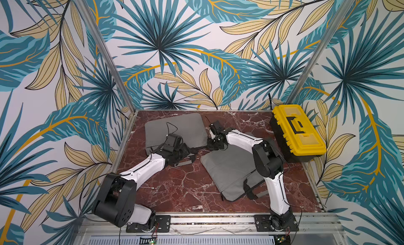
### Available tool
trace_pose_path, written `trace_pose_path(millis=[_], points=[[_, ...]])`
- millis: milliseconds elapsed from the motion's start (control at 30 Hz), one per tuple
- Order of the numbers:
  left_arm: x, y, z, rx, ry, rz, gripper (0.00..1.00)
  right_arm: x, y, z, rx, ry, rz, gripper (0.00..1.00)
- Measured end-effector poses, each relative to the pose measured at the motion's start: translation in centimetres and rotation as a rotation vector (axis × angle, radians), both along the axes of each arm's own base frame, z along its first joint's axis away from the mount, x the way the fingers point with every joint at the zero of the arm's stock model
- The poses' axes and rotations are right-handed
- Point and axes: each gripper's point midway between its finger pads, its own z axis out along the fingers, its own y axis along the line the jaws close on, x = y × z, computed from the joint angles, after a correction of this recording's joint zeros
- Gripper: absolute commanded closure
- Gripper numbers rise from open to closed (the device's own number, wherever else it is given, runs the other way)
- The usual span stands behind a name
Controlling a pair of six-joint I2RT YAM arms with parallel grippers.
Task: Open the zippered laptop bag and take out the laptop
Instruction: Unzip the zipper on the zippered laptop bag.
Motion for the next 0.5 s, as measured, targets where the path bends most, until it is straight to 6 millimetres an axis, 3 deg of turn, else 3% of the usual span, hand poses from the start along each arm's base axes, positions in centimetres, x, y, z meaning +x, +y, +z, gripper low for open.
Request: trace_pose_path(millis=[233,500], points=[[1.8,-2.5,-1.1,0.093,-0.014,-0.067,0.34,-0.3,0.2,0.3,0.01,-0.004,0.0,1.0],[2.9,-1.6,-3.5,0.224,0.011,-0.077,0.37,-0.7,0.5,0.8,0.021,-0.005,0.0,1.0]])
